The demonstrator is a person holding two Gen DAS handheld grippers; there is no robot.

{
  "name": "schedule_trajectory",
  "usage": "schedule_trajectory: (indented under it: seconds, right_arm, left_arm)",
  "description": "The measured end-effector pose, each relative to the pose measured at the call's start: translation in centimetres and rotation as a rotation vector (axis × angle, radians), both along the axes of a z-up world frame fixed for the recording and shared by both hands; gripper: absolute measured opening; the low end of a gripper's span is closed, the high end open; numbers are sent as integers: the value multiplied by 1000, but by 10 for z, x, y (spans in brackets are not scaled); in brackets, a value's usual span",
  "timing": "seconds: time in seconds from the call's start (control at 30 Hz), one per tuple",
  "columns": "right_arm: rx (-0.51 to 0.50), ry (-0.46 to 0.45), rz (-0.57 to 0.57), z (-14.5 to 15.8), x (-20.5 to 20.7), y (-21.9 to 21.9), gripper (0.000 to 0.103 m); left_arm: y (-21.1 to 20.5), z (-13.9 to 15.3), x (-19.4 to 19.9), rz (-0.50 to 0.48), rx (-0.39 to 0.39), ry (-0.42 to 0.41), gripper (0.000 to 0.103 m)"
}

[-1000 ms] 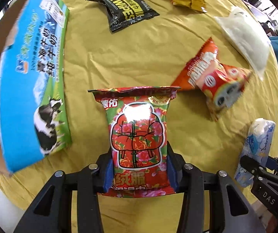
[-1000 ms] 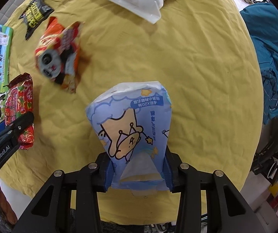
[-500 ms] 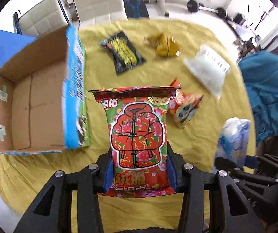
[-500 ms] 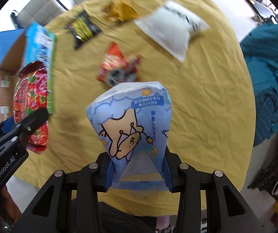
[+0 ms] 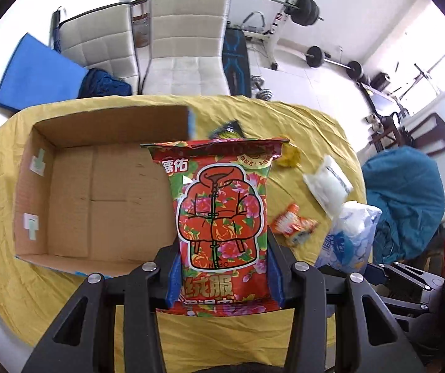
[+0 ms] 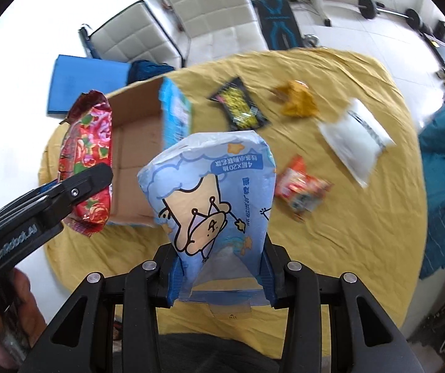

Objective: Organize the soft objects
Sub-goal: 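Carry both packs into the cardboard box and open both tools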

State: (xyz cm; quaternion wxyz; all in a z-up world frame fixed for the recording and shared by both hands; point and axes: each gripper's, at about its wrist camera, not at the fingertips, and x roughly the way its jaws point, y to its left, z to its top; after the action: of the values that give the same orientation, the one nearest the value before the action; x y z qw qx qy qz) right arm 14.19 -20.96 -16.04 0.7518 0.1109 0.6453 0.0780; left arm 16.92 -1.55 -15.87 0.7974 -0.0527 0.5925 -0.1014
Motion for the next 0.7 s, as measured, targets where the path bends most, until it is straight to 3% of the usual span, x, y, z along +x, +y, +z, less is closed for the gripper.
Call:
schedule_trajectory:
  seconds: [0.27, 0.5, 0.7]
  right_arm:
    - [-16, 26, 83, -18, 70, 98, 43]
    - [-32, 111, 98, -81, 138, 165, 43]
    - [-51, 166, 81, -133, 175, 201, 43]
  left_arm:
    - [85, -30, 54, 32, -2, 75, 41]
    - [150, -93, 108, 61, -34, 205, 41]
    - [180, -145, 147, 72, -78, 294, 41]
